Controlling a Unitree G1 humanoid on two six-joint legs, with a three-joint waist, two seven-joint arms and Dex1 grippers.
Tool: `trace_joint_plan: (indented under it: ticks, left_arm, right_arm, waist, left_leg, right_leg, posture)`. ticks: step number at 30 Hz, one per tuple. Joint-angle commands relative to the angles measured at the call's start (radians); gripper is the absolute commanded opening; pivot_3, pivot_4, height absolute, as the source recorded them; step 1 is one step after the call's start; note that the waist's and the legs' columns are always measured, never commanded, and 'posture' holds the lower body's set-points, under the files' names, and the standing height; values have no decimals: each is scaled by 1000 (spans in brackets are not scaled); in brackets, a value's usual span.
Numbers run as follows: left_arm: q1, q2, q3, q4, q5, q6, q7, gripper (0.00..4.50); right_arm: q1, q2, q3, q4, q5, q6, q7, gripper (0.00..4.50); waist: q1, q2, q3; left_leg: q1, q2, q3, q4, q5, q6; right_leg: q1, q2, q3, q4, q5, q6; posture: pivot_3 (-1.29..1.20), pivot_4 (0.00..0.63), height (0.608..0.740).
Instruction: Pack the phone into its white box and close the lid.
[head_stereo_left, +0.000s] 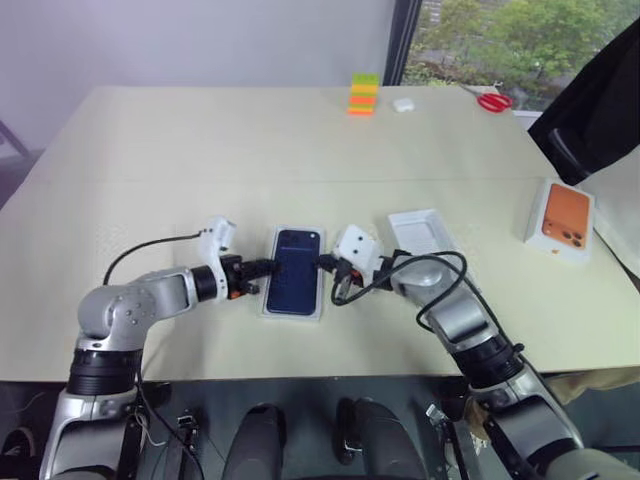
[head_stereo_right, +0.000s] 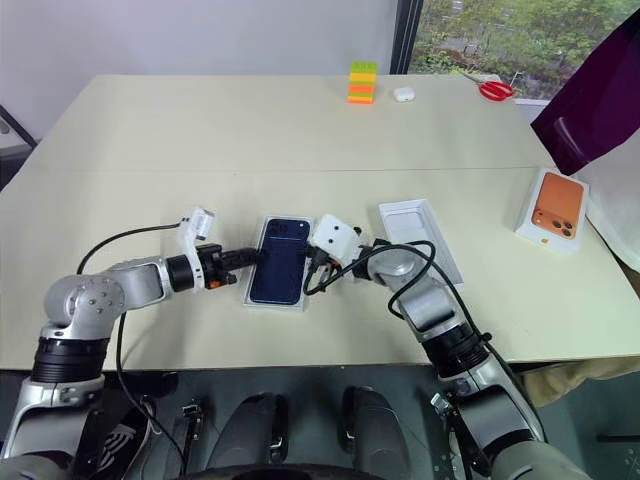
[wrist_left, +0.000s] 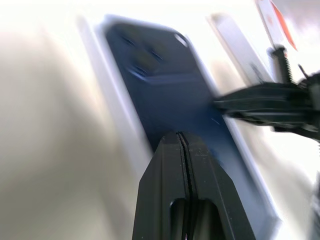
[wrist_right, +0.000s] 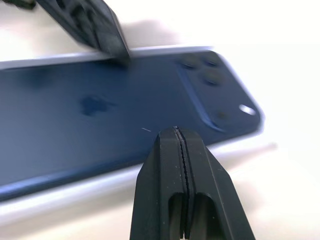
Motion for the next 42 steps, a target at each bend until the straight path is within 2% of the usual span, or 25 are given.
trace_joint_plan:
  ticks: [1,2,4,5,9,18,21,23,24,25,28,35,38,42]
  left_arm:
    - [-17,18,37,-11,21,-41,-36,33]
    - [-16,19,38,-4,26,-46,-46,271]
    - [-17,16,36,15,48,-54,-47,794]
    - [-16,16,28,20,69,-67,-49,1193]
    - [-11,5,2,30,121,-81,-49,3110]
    - [-3,-1,-11,31,184,-89,-60,3110]
    - [0,-4,-9,35,196,-88,-67,1841]
    - [2,-7,-1,37,200,-74,-59,829]
    - [2,-8,3,40,197,-67,-61,350]
    - [1,-9,5,43,196,-62,-61,50]
    - [7,14,-48,52,255,-73,-67,50]
    - [28,7,-201,-29,253,15,-157,50]
    - [28,7,-234,-56,246,40,-190,50]
    - [2,-44,-227,-37,251,38,-176,50]
  right_arm:
    - [-26,-6,-84,-50,101,54,43,0]
    - [-24,-12,-100,-59,125,74,56,0]
    - [-21,-34,-101,-58,116,71,63,511]
    - [-19,-49,-88,-48,89,46,60,739]
    - [-11,-89,-30,-18,-2,-29,45,2656]
    - [-11,-109,-28,-9,-16,-57,66,2656]
    - [-8,-104,-22,-3,-28,-65,58,1330]
    - [-10,-96,-15,-2,-38,-72,52,284]
    - [-11,-94,-12,-1,-42,-72,51,0]
    - [-12,-92,-10,-1,-45,-73,52,0]
    - [-7,-93,23,7,-81,-94,57,0]
    - [19,-95,76,-29,-88,-83,107,0]
    - [30,-117,71,-45,-83,-80,131,0]
    - [48,-169,45,-60,-82,-78,151,0]
  waist:
    - [0,0,0]
    - [0,0,0]
    - [0,0,0]
    - [0,0,0]
    - [0,0,0]
    - [-2,0,0]
    - [-2,0,0]
    - [-2,0,0]
    - [-2,0,0]
    - [-3,0,0]
    - [-3,0,0]
    - [3,0,0]
    - [4,0,-1]
    - [7,1,-1]
  left_leg:
    - [0,0,0,0,0,0]
    - [0,0,0,0,0,0]
    - [0,0,0,0,0,0]
    - [0,0,0,0,0,0]
    - [0,0,0,0,0,0]
    - [0,0,0,0,0,0]
    - [0,0,0,0,0,0]
    - [0,0,0,0,0,0]
    - [0,0,0,0,0,0]
    - [0,0,0,0,0,0]
    - [0,0,0,0,0,0]
    - [1,0,0,0,0,0]
    - [1,-1,0,0,0,0]
    - [1,-2,0,1,0,0]
  right_leg:
    - [0,0,0,0,0,0]
    - [0,0,0,0,0,0]
    - [0,0,0,0,0,0]
    - [0,0,0,0,0,0]
    - [0,0,0,0,0,0]
    - [0,0,0,0,0,0]
    - [0,0,0,0,0,0]
    - [0,0,0,0,0,0]
    - [0,0,0,0,0,0]
    - [-1,0,0,0,0,0]
    - [-1,0,0,0,0,0]
    - [1,0,0,0,0,0]
    - [1,-1,0,0,0,1]
    - [3,-3,0,-1,-1,1]
  posture:
    - [0,150,740]
    - [0,150,740]
    - [0,150,740]
    - [0,150,740]
    - [0,150,740]
    - [0,150,740]
    - [0,150,740]
    - [0,150,740]
    - [0,150,740]
    - [0,150,740]
    - [0,150,740]
    - [0,150,740]
    - [0,150,740]
    - [0,150,740]
